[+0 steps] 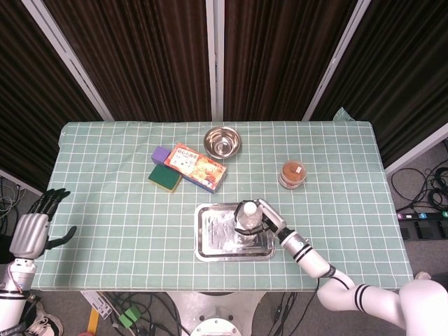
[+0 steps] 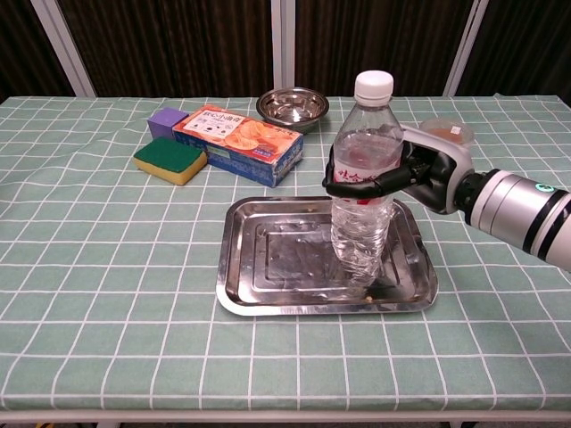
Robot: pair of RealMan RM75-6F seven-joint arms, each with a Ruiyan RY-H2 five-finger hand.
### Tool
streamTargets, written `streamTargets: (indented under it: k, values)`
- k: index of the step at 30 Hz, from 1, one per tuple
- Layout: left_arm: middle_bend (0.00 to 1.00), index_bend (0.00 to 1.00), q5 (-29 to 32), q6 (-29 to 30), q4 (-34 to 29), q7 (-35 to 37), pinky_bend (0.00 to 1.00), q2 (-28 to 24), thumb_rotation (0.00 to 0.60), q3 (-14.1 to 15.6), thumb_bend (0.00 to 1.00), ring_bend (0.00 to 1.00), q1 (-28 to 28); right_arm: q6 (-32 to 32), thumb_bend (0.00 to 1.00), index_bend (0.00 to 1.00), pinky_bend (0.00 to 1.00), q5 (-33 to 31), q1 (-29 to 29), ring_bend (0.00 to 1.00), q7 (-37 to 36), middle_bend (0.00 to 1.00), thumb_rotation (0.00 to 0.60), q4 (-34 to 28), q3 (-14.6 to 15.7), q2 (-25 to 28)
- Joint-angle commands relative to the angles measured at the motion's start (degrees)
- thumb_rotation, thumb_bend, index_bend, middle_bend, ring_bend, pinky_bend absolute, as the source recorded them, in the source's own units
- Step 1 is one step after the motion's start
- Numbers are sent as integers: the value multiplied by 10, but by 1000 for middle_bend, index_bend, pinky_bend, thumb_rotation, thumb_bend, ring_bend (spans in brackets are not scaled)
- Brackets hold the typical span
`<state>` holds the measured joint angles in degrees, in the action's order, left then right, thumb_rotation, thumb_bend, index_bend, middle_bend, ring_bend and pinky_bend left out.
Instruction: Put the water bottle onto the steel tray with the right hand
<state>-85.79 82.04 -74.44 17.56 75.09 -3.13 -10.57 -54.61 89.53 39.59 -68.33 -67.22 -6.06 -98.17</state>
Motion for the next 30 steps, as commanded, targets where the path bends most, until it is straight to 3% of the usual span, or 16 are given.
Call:
streamTargets:
  k: [1, 4, 6, 8, 13, 17, 21, 23, 24, 26, 28, 30]
  values:
    - [207, 185, 5, -3, 9, 6, 193, 5, 599, -1, 312, 109, 1, -11, 0, 589, 366, 5, -1, 323, -7, 496, 600, 20, 11, -8]
    - [207, 185, 5, -5, 17, 9, 193, 10, 599, -1, 312, 109, 0, -20, 0, 417, 322, 19, 0, 238, -18, 422, 600, 25, 24, 2]
    - [207, 185, 2, -5, 20, 9, 193, 13, 600, -1, 312, 109, -2, -24, 0, 184, 234, 34, 4, 131, -29, 305, 600, 20, 35, 20]
    - [207, 185, 0, -5, 20, 9, 193, 14, 600, -2, 312, 109, -3, -27, 0, 34, 140, 48, 8, 42, -34, 196, 600, 12, 45, 39]
    - [207, 185, -1, -7, 17, 4, 193, 18, 595, -2, 312, 109, -6, -34, 0, 0, 15, 64, 10, 0, -14, 55, 600, -26, 67, 99]
    - [207, 185, -2, -7, 12, -3, 193, 18, 590, -3, 312, 109, -8, -20, 0, 0, 0, 52, 4, 0, 46, 12, 600, -81, 80, 170]
    - [207, 185, 1, -11, 1, -13, 193, 15, 576, -4, 312, 109, -9, 40, 0, 0, 0, -1, -4, 0, 243, 1, 600, -172, 96, 288]
    - [207, 185, 4, -14, -8, -21, 193, 11, 558, -4, 312, 109, -9, 29, 0, 0, 0, -67, -31, 0, 426, 0, 600, -217, 94, 339]
    - [207, 185, 4, -16, -12, -26, 193, 9, 551, -4, 312, 109, -10, -4, 0, 0, 0, -116, -54, 0, 548, 0, 600, -240, 89, 354]
    - [207, 185, 4, -17, -18, -32, 193, 6, 545, -4, 312, 110, -11, -77, 0, 0, 0, -183, -90, 0, 708, 0, 600, -274, 82, 356]
    - [207, 185, 4, -16, -22, -35, 193, 3, 542, -5, 312, 109, -11, -157, 0, 0, 0, -217, -124, 0, 811, 0, 600, -297, 75, 342]
    - [207, 185, 4, -17, -24, -35, 193, 2, 542, -5, 311, 109, -12, -202, 0, 0, 0, -215, -145, 0, 844, 0, 600, -295, 73, 329]
